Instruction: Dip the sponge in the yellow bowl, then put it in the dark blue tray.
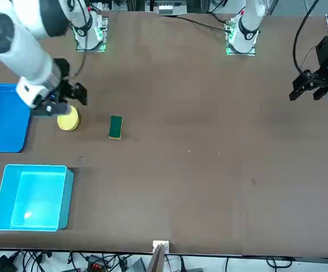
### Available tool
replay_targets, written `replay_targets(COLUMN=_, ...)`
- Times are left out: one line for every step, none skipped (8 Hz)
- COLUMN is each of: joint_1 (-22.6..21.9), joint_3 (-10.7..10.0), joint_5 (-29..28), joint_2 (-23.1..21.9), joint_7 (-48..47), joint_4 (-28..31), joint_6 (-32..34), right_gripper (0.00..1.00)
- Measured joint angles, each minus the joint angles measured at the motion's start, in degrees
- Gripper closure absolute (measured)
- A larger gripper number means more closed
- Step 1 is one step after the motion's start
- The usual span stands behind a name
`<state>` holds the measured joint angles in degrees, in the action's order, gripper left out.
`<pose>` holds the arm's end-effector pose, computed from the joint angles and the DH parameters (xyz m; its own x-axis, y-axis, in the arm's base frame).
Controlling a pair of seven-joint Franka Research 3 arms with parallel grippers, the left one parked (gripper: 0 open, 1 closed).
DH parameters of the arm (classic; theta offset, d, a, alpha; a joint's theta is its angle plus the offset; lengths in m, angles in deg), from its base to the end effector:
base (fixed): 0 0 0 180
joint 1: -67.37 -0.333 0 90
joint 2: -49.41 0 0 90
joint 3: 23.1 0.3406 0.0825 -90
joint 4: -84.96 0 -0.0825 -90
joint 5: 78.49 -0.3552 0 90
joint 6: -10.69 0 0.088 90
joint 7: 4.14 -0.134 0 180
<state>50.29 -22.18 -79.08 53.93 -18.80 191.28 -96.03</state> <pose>0.5214 0.1703 0.4768 0.9959 0.0545 -0.0723 0.0552 -0.9984 0.0077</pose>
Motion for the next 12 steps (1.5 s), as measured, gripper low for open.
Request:
replay_targets(joint_1=-1.77, joint_3=0.00, joint_5=0.04, joint_2=1.71, joint_7=-2.06, joint_4=2.11, joint_6=-3.47, right_gripper=0.00)
replay_targets(joint_1=-3.17, joint_3=0.00, joint_5=0.13, joint_2=3.89, joint_7=-3.16, joint_4=3.18, joint_6=-5.43, right_gripper=0.00)
replay_targets(joint_1=-4.13, joint_3=0.00, joint_5=0.16, joint_2=6.20, joint_7=-3.53, joint_4=3.34, joint_6=-6.91, right_gripper=0.00)
replay_targets(joint_1=-4.79, joint_3=-0.03, joint_5=0.16, joint_2=8.30, joint_7=-3.65, joint_4=3.35, joint_6=-8.60, right_gripper=0.00)
replay_targets(joint_1=-5.39, joint_3=-0.03, joint_5=0.16, joint_2=10.36, joint_7=-4.08, joint_4=3.38, joint_6=-10.10, right_gripper=0.00)
replay_targets(joint_1=-5.82, joint_3=-0.04, joint_5=0.17, joint_2=12.21, joint_7=-4.64, joint_4=3.43, joint_6=-11.47, right_gripper=0.00)
replay_targets(joint_1=-6.01, joint_3=-0.05, joint_5=0.17, joint_2=13.89, joint_7=-5.24, joint_4=3.56, joint_6=-13.43, right_gripper=0.00)
replay_targets(joint_1=-6.05, joint_3=-0.10, joint_5=0.18, joint_2=15.41, joint_7=-5.76, joint_4=3.92, joint_6=-16.00, right_gripper=0.00)
replay_targets(joint_1=-6.13, joint_3=-0.16, joint_5=0.18, joint_2=16.55, joint_7=-5.87, joint_4=4.52, joint_6=-17.77, right_gripper=0.01)
replay_targets(joint_1=-6.49, joint_3=-0.17, joint_5=0.18, joint_2=17.29, joint_7=-5.88, joint_4=5.61, joint_6=-19.39, right_gripper=0.01)
replay_targets(joint_1=-7.13, joint_3=-0.16, joint_5=0.18, joint_2=17.80, joint_7=-6.04, joint_4=7.45, joint_6=-22.22, right_gripper=0.01)
replay_targets(joint_1=-7.65, joint_3=-0.16, joint_5=0.18, joint_2=18.12, joint_7=-6.50, joint_4=9.58, joint_6=-25.01, right_gripper=0.01)
